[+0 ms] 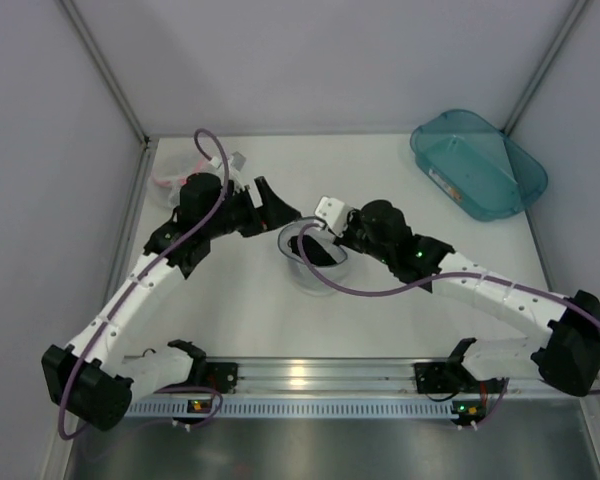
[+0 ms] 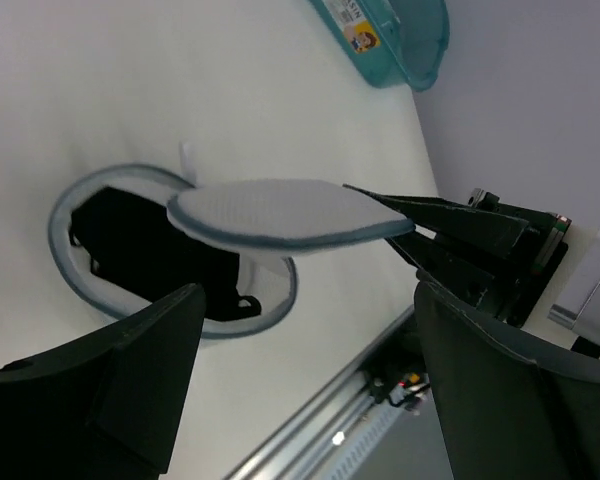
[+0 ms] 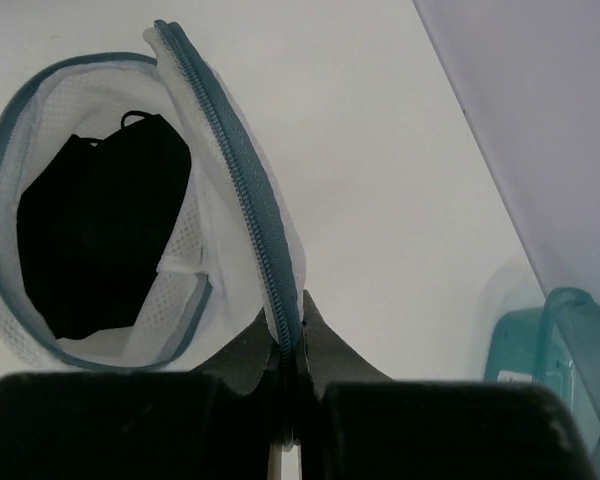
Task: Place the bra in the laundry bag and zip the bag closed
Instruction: Close the laundry bag at the center of the board.
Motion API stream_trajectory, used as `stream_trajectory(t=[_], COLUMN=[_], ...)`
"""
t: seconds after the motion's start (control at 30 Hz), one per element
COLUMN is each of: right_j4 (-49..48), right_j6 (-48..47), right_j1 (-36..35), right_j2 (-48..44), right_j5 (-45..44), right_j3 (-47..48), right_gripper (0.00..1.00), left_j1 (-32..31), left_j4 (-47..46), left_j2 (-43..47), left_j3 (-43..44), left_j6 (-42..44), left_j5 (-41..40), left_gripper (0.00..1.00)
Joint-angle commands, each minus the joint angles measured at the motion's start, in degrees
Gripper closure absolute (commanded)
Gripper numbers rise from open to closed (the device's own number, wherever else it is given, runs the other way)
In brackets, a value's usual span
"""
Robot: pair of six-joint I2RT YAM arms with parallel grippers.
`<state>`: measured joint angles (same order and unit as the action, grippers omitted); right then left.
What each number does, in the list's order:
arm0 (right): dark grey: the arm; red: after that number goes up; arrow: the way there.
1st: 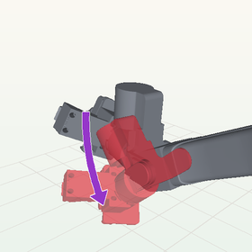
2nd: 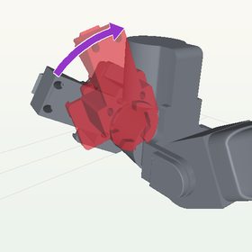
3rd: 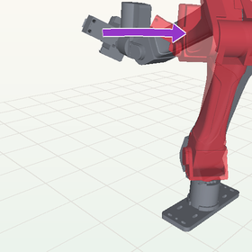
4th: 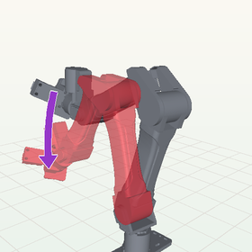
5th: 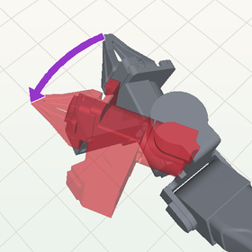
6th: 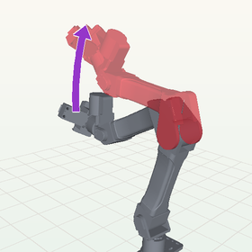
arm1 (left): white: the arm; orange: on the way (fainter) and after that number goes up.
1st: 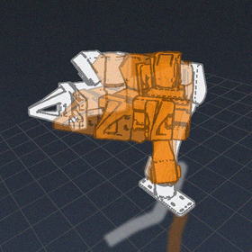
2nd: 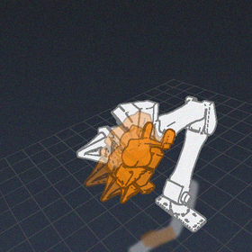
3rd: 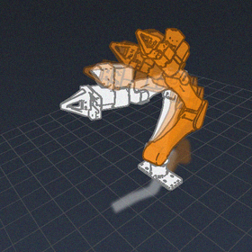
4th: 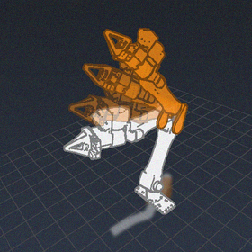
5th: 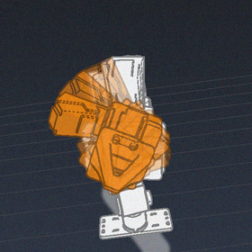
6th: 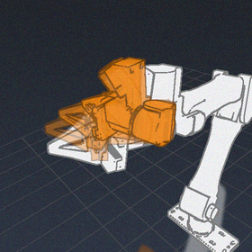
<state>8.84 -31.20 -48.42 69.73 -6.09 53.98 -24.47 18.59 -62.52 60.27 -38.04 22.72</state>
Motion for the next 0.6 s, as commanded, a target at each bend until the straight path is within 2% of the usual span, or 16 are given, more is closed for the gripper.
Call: stream_trajectory(t=[0.0,0.03,0.3,0.57], right_j4=[-2.2,-3.2,-3.2,-4.1], right_j6=[2.8,3.3,3.8,3.4], right_j1=[-2.5,-3.0,-7.9,-12.4], right_j2=[2.1,2.7,5.0,6.6], right_j5=[-11.6,-14.1,-17.6,-20.8], right_j3=[0.8,1.0,2.5,4.0], right_gripper=[1.0,1.0,1.0,1.0], left_j1=[0.0,0.0,0.0,-0.2], left_j4=[1.7,1.7,-5.1,-7.0], left_j2=[-0.7,-1.1,-7.9,-12.9], left_j3=[-3.0,-3.1,-3.1,-2.5], left_j6=[-16.7,-17.8,-30.4,-34.8], left_j5=[1.6,1.5,4.3,5.1], left_gripper=[0.08,0.07,0.06,0.1])
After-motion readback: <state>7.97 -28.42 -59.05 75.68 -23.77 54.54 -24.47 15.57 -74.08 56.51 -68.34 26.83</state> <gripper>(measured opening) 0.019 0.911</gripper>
